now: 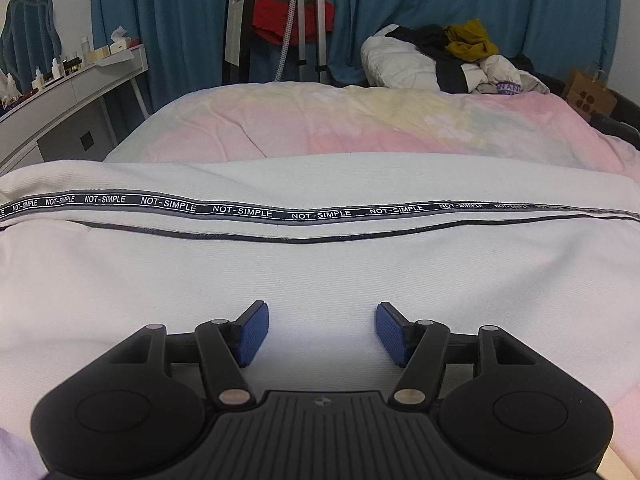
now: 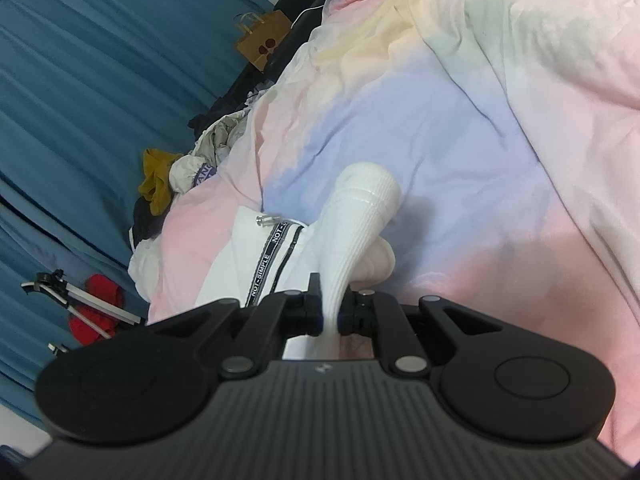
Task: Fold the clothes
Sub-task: 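Hold the ribbed leg cuff with the right gripper above the folded sweatpants, then lift the leg cuff with the right gripper and fold it toward the waistband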
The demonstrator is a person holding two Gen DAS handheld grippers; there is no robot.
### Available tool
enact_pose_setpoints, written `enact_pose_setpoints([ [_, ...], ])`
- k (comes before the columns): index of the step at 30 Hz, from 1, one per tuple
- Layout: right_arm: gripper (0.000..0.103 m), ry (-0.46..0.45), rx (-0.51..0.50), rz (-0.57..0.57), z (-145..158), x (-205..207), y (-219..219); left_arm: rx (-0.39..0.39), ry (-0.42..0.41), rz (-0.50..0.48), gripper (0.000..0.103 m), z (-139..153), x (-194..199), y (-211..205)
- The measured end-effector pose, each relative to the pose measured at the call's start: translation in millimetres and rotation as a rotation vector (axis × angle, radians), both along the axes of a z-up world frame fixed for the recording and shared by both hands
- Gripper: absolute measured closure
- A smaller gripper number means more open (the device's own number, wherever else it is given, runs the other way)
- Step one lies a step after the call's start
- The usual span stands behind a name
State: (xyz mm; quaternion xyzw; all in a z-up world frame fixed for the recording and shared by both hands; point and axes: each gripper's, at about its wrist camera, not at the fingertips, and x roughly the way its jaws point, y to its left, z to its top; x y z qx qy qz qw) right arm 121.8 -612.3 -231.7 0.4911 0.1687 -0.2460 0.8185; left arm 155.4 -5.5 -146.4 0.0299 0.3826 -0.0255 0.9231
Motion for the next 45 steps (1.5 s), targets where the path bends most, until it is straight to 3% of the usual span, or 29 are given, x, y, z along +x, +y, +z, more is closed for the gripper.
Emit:
enact_pose_setpoints([
  [9,0.094,0.042,-0.09,0.014,4,4,10,-0.02,0.024,-0.02,0.039,0,7,7],
  [13,0.094,0.045,-0.118,0.016,1,5,13,-0.03,0.005,-0.043,0.032,-3,6,7],
  [17,0.094,0.041,-0.109,0.028,-10,5,8,0.013,-0.009,-0.067,0.032,-12,5,0],
  [21,0.094,0.047,-0.16,0.03,2,6,16,-0.029,0.0,-0.062,0.032,-7,5,6],
  [25,0.094,0.064,-0.319,0.027,40,13,41,-0.049,-0.002,-0.073,0.032,-6,5,9],
  [29,0.094,0.068,-0.58,0.066,93,28,87,-0.061,-0.005,-0.078,0.032,-5,4,11],
  [36,0.094,-0.141,-0.973,0.294,166,29,220,-0.199,-0.042,-0.018,0.033,30,-3,39],
  [40,0.094,-0.249,-1.21,0.509,150,5,318,-0.3,-0.139,0.03,0.033,69,-21,66],
  [45,0.094,-0.204,-1.392,0.893,62,-24,406,-0.435,-0.242,0.081,0.032,105,-53,105],
])
